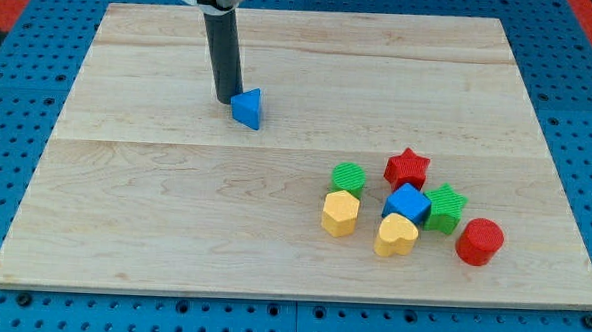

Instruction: Push the blue triangle into green circle

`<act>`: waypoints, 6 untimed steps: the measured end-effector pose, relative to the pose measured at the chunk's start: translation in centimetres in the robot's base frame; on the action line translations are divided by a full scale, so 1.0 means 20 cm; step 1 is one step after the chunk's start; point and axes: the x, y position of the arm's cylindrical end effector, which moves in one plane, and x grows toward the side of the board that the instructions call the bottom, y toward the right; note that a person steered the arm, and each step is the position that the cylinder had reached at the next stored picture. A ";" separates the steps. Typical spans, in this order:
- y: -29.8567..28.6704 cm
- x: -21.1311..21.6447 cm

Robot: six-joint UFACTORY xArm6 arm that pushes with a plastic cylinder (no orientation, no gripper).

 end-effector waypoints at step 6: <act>0.43 0.17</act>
